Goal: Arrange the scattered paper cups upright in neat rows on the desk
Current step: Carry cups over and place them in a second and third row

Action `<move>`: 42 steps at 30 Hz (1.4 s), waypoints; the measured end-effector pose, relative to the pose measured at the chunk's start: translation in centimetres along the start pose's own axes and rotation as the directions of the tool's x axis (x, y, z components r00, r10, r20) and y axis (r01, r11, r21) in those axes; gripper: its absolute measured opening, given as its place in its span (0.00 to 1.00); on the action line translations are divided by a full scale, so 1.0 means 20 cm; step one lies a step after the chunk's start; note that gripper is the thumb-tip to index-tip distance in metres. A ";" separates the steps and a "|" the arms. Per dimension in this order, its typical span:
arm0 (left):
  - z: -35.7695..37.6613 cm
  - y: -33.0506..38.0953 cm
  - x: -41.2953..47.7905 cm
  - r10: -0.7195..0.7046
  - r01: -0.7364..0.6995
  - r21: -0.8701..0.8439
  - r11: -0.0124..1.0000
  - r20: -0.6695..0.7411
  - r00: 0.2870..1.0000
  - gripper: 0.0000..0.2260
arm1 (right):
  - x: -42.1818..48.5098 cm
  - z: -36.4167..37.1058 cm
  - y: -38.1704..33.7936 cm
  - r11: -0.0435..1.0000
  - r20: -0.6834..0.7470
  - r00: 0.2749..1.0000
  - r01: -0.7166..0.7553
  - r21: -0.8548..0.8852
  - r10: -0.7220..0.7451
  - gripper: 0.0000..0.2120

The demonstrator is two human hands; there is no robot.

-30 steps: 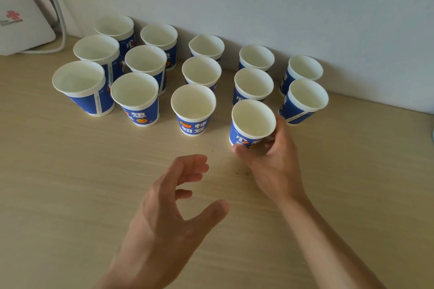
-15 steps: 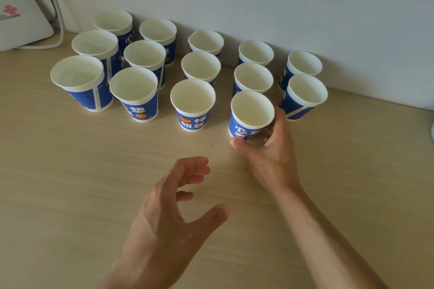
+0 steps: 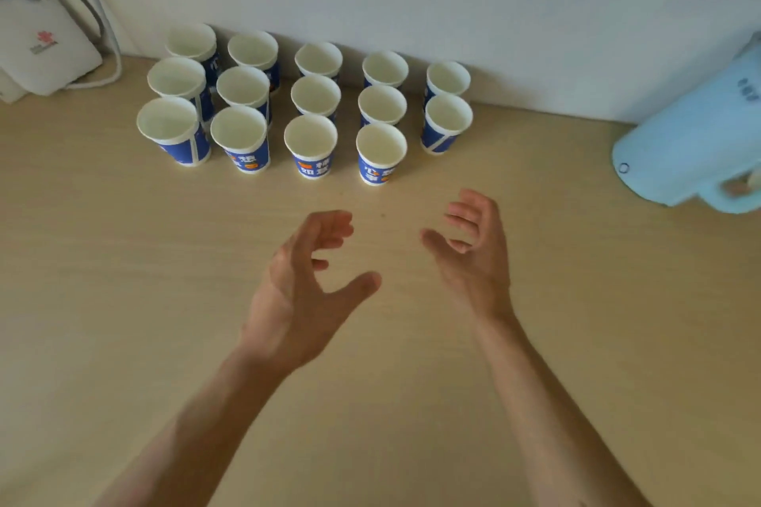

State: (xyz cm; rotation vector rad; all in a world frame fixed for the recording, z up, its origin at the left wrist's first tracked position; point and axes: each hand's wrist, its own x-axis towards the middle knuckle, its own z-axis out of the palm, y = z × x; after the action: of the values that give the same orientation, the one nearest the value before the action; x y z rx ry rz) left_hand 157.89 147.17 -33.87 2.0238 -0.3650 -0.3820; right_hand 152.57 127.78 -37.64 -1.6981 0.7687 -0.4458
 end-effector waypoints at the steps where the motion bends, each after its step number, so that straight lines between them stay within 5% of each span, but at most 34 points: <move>1: -0.02 0.07 -0.03 0.010 -0.010 -0.001 1.000 0.010 1.000 0.27 | -0.05 -0.06 -0.05 1.000 -0.016 1.000 -0.015 0.015 0.015 0.28; 10: -0.01 0.68 -0.41 0.119 -0.112 -0.066 0.991 0.105 0.987 0.19 | -0.44 -0.63 -0.46 0.990 -0.099 0.993 -0.052 0.133 0.066 0.19; 17: 0.32 1.11 -0.78 0.260 -0.230 -0.171 0.958 0.184 0.948 0.16 | -0.69 -1.10 -0.57 0.981 -0.181 0.982 -0.020 0.195 0.056 0.16; 29: 1.01 1.53 -1.36 0.349 -0.288 -0.248 0.925 0.254 0.902 0.14 | -1.11 -2.22 -0.43 0.969 -0.418 0.902 -0.007 0.246 0.112 0.12; 42: 1.63 1.78 -1.29 0.347 -0.261 -0.258 0.930 0.386 0.855 0.12 | -0.97 -2.79 -0.21 0.943 -0.504 0.833 -0.063 0.327 0.230 0.11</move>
State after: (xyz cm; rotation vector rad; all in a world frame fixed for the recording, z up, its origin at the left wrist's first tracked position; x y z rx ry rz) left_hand 117.67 115.83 -14.06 1.6396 -0.8766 -0.6358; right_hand 103.35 102.22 -16.82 -1.2190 1.1664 -0.9053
